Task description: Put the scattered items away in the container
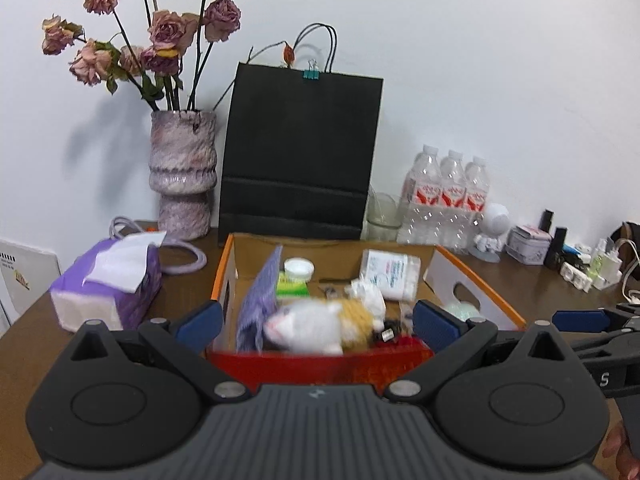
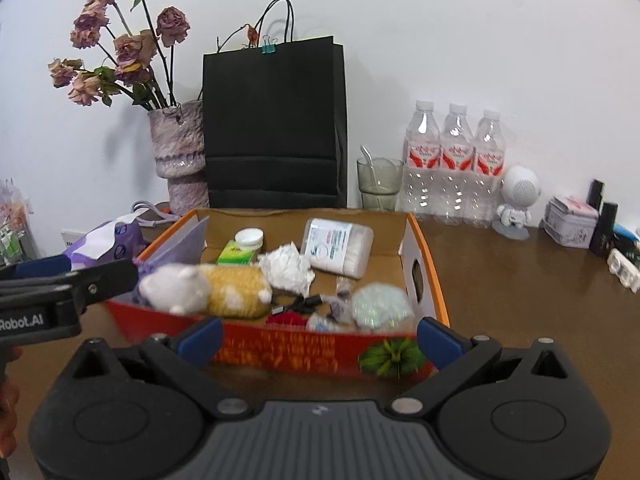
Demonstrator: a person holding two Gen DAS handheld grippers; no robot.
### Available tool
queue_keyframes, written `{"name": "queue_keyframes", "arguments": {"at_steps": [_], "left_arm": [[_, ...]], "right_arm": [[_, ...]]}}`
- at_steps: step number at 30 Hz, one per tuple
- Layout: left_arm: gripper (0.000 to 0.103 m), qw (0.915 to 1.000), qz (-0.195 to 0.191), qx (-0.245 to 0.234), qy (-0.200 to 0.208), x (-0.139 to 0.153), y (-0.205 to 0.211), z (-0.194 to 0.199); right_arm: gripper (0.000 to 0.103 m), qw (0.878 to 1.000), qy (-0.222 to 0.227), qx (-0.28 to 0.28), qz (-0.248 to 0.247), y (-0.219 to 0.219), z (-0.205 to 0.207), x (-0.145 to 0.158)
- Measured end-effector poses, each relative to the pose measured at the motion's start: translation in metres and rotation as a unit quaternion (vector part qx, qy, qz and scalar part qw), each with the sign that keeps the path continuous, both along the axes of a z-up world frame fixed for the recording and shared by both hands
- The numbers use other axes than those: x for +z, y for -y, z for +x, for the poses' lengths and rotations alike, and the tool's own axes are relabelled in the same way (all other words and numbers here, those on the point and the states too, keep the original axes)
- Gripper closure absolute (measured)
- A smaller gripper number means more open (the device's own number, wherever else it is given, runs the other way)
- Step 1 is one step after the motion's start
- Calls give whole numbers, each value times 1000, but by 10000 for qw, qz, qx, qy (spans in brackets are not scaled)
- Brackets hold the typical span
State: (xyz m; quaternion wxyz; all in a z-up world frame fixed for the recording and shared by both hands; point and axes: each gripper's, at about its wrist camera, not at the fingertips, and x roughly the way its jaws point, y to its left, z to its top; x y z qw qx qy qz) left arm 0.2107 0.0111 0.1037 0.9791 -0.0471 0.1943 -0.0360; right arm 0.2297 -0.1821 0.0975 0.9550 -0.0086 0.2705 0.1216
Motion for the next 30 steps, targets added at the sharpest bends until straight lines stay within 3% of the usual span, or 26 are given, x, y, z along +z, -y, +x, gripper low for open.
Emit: {"name": "queue_keyframes", "arguments": {"at_steps": [7,15,23,30], "left_arm": [[0,9999,61,-94,-19,-17,2,-27],[0,9997,151,189,4,-39,1,-48],[0,9967,546,414,429,-68,6,-68],[0,9964,378,612,439,-67,-1,-70]], "right_arm": [[0,10000,11,19,29,3,-28,-13],[0,9998,164,4,60,4,-50,-27],[0,9981,614,-106,20,-2,-63,-53],[0,9942,1031,-125,-292,-14,-69,-66]]}}
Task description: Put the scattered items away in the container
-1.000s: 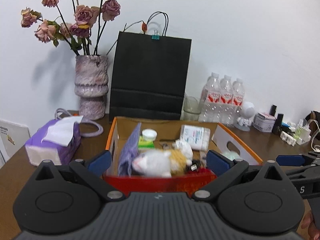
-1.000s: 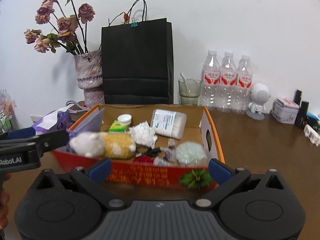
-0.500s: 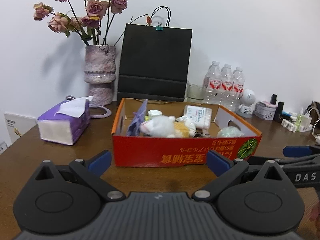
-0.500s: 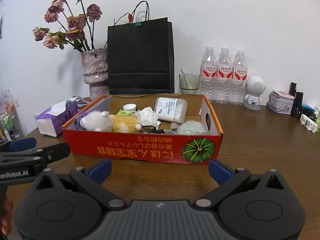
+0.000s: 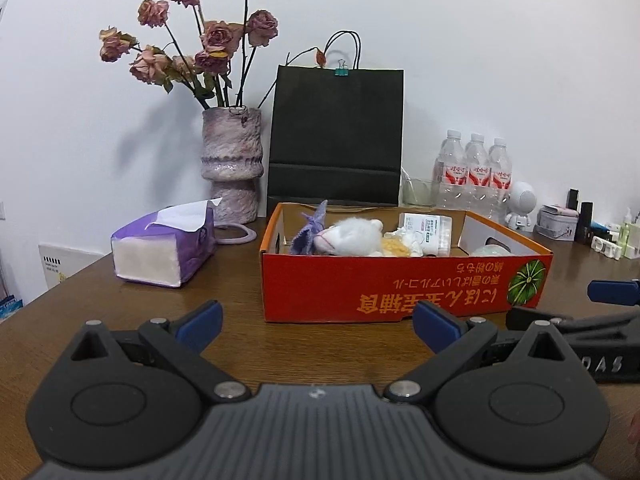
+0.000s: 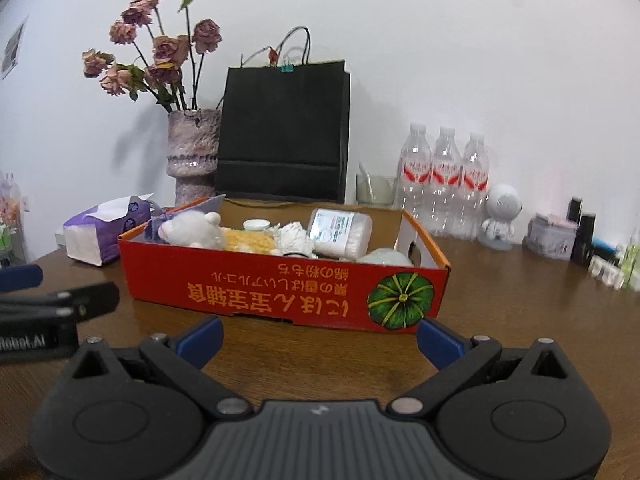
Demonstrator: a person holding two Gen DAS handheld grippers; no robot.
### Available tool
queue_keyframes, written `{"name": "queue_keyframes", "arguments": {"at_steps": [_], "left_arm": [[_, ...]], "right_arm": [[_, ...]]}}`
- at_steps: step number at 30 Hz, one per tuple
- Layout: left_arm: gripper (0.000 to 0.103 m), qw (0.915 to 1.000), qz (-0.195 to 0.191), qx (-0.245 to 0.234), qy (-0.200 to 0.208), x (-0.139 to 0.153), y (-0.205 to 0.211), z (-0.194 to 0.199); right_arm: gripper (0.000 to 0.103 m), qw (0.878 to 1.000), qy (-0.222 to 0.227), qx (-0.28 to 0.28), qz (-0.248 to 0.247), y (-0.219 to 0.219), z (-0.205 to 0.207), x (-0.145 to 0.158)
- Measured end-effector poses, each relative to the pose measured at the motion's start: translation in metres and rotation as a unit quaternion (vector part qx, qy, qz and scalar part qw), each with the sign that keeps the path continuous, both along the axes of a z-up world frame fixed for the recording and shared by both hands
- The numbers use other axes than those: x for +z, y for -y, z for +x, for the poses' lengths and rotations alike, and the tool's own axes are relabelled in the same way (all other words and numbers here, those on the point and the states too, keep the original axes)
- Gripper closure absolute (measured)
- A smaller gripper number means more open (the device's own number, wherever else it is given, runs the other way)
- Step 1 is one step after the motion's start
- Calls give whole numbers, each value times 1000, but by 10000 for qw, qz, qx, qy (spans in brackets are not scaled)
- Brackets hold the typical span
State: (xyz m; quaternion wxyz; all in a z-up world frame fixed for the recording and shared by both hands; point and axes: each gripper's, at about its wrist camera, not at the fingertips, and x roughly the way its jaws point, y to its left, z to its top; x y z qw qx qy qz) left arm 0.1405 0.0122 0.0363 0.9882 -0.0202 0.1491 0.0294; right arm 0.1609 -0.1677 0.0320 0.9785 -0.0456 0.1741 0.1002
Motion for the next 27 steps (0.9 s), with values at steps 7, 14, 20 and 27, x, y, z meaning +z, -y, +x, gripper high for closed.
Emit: {"name": "queue_keyframes", "arguments": {"at_steps": [7,14,20,27], "left_arm": [[0,9998,176,-8,106,1,5,-3],[0,9995,235,8,219,2,7,-7],[0,9995,218,5,236,2,6,-8],[0,9996,200,-4,221,2,5,-7]], "right_arm": [[0,9999,116,-26,116,1,-3,-1],[0,9998,98,-79,166,3,-3,-2],[0,9996,129,-89,221,4,-4,-2],[0,9996,110,-89,226,4,-3,-2]]}}
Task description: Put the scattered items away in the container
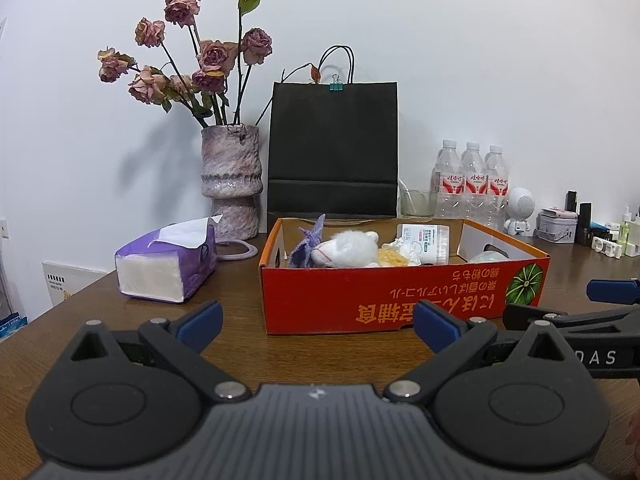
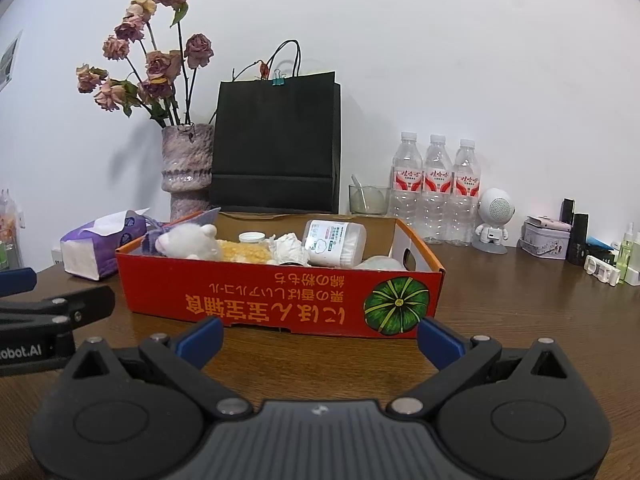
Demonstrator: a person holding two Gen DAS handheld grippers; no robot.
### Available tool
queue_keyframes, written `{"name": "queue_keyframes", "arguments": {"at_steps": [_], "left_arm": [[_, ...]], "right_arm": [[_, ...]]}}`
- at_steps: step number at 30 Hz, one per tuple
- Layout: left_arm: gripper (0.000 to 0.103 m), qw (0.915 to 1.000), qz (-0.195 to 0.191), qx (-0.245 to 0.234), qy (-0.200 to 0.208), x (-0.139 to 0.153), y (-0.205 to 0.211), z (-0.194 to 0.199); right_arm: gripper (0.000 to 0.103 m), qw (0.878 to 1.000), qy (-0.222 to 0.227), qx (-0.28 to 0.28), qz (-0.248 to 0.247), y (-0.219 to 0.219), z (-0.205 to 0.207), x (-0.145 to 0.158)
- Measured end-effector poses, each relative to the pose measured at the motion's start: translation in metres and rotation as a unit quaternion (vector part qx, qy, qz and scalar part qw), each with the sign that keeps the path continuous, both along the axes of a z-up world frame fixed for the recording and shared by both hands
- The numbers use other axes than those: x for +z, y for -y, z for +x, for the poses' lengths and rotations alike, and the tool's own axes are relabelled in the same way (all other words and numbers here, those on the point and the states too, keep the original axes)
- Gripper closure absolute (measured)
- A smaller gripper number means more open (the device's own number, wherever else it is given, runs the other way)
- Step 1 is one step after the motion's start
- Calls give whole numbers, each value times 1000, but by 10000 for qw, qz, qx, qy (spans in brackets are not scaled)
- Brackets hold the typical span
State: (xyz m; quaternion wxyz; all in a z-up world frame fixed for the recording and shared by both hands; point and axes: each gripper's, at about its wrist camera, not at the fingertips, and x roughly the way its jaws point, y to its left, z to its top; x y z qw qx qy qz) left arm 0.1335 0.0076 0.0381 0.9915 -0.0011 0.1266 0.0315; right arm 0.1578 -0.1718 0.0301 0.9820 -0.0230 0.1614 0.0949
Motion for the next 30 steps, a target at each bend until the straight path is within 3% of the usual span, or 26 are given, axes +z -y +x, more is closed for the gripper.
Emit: {"name": "queue_keyframes", "arguments": {"at_steps": [30], "left_arm": [[0,10000,-1,-9,-28,-1,0,1]], "right_arm": [[0,10000,-12,26,2,-1,1,-1]]}}
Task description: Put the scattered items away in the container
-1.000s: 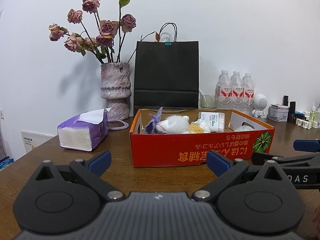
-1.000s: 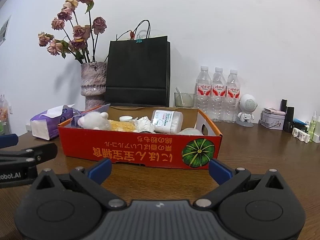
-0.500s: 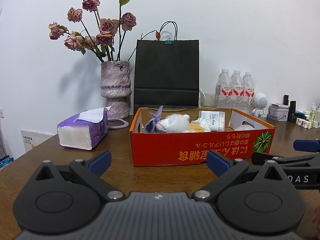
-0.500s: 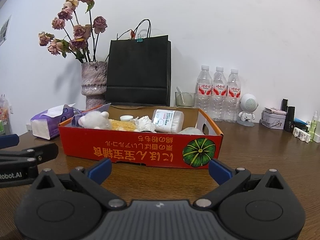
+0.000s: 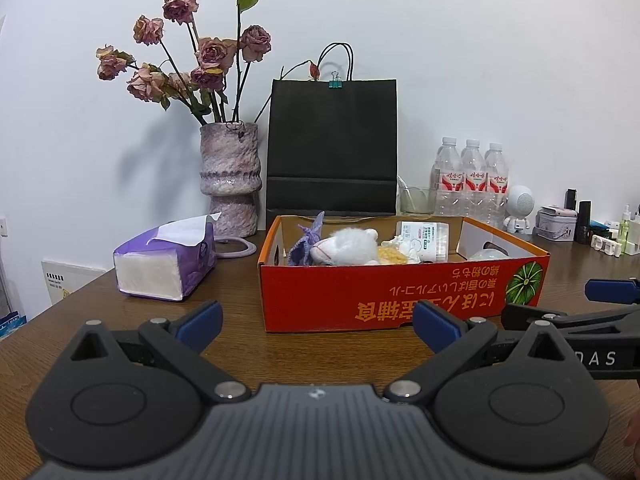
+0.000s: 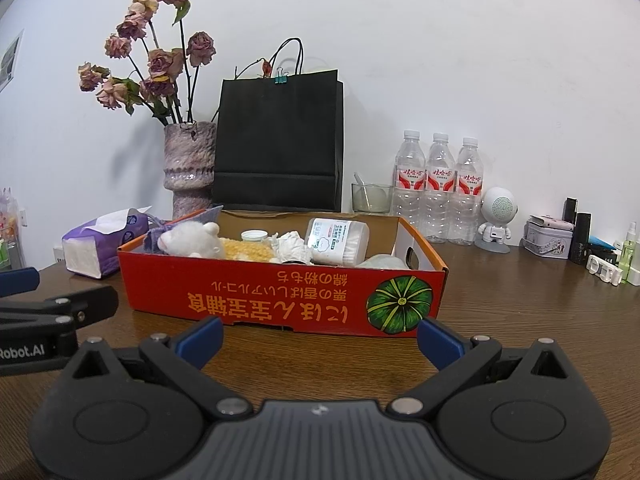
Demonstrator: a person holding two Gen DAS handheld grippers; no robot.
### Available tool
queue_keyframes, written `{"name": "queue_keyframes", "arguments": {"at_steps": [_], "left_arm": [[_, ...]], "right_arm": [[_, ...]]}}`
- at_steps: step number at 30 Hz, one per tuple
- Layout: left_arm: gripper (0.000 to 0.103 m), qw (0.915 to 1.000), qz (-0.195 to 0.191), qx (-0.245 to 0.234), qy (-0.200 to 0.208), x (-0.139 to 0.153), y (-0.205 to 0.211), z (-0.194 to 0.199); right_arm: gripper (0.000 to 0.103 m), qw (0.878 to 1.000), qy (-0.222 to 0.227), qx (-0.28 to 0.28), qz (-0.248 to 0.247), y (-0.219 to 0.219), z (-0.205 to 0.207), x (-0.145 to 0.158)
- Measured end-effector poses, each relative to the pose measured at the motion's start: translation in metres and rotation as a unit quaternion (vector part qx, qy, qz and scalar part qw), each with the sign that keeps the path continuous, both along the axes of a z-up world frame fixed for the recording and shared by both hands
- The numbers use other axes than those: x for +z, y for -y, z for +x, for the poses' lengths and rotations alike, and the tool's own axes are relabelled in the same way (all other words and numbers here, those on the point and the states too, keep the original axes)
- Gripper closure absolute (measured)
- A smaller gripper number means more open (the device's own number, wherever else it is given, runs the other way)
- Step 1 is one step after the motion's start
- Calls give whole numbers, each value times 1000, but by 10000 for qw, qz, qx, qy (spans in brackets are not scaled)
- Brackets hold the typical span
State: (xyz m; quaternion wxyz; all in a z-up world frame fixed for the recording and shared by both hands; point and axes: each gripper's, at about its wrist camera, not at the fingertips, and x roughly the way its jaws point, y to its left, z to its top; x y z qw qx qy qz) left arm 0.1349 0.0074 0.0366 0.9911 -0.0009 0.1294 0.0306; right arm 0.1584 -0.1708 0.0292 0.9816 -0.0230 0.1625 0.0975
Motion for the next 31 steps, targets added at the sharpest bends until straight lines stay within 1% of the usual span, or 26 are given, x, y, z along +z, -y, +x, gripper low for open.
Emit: {"name": "queue_keyframes", "arguments": {"at_steps": [25,31], "left_arm": [[0,10000,4,26,10,2,-1,-2],[0,10000,-16,-65,58,2,-1,-3]], "right_arm": [[0,10000,1,6,-6,0,0,0],[0,10000,1,5,-6,0,0,0]]}}
